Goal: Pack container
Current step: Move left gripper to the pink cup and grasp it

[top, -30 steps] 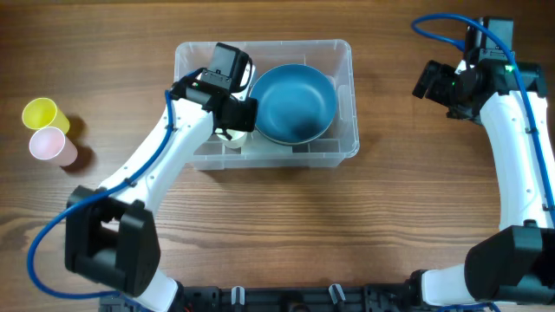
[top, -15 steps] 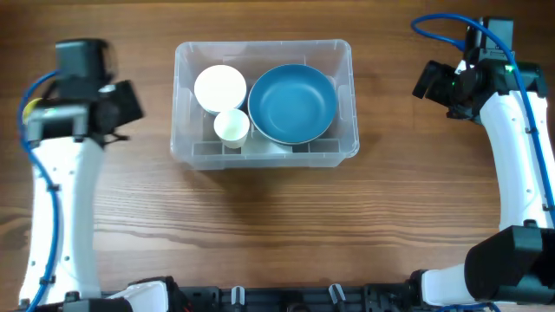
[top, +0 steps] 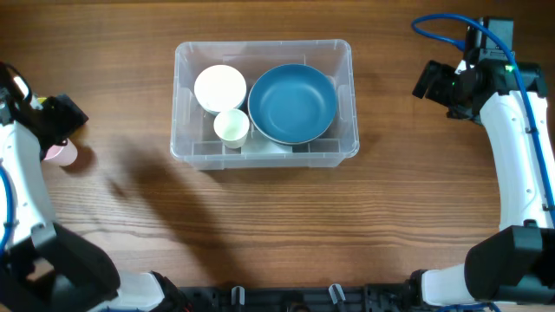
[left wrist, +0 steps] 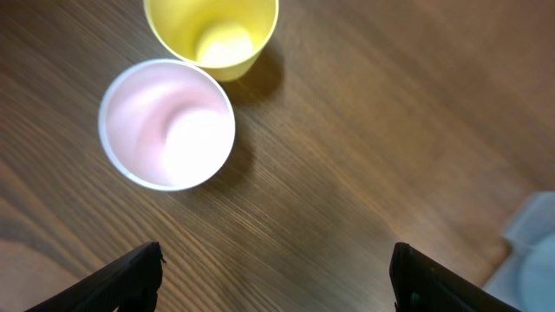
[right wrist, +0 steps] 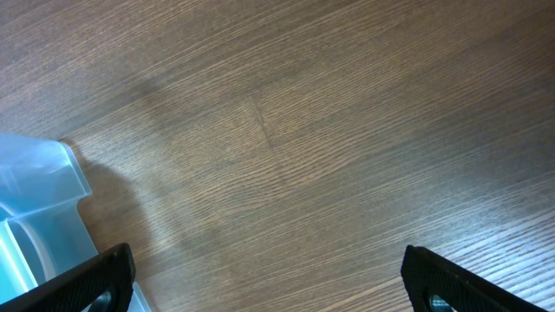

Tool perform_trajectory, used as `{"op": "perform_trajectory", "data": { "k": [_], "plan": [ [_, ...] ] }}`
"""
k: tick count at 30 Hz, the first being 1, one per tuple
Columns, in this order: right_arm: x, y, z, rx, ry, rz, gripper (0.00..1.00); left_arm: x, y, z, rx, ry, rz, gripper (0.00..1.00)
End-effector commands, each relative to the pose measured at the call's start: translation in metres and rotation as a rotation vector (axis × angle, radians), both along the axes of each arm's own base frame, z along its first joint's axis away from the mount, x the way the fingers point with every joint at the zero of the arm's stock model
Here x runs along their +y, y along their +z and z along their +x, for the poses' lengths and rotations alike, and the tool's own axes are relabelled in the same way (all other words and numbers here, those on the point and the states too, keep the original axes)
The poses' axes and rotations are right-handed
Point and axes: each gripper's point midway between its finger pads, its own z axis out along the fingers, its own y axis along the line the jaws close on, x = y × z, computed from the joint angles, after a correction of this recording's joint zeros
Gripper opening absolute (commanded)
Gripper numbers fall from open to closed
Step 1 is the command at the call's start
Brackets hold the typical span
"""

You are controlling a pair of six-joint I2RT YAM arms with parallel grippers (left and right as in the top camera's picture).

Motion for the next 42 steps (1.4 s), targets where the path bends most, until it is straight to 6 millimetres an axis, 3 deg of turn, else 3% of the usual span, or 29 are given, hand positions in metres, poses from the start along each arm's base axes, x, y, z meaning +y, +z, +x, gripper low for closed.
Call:
{"op": "perform_trajectory", "data": {
  "k": [1,11,15,20,24,27,34,39,42],
  "plan": [
    [-0.001,0.009,0.000,-0.025,-0.007,-0.012,1.00,0.018,-0.019,0.000,0.090,-0.027,0.075,0.83],
    [-0.001,0.009,0.000,-0.025,-0.007,-0.013,1.00,0.034,-0.045,0.019,0.105,-0.085,0.127,0.72],
    [-0.001,0.009,0.000,-0.025,-0.007,-0.012,1.00,0.034,-0.074,0.020,0.156,-0.091,0.094,0.68],
    [-0.001,0.009,0.000,-0.025,-0.007,-0.012,1.00,0.036,-0.093,0.022,0.182,-0.093,0.078,0.55],
    [-0.001,0.009,0.000,-0.025,-0.007,-0.012,0.99,0.036,-0.098,0.022,0.190,-0.092,0.073,0.45],
    [-0.001,0.009,0.000,-0.025,-0.007,-0.012,0.99,0.036,-0.099,0.021,0.194,-0.092,0.070,0.31],
    [-0.001,0.009,0.000,-0.025,-0.008,-0.012,0.99,0.037,-0.099,0.020,0.200,-0.089,0.074,0.26],
    [-0.001,0.009,0.000,-0.025,-0.007,-0.012,1.00,0.037,-0.099,0.020,0.200,-0.089,0.074,0.04],
    [-0.001,0.009,0.000,-0.025,-0.007,-0.012,1.00,0.037,-0.099,0.020,0.199,-0.089,0.074,0.04]
  ]
}}
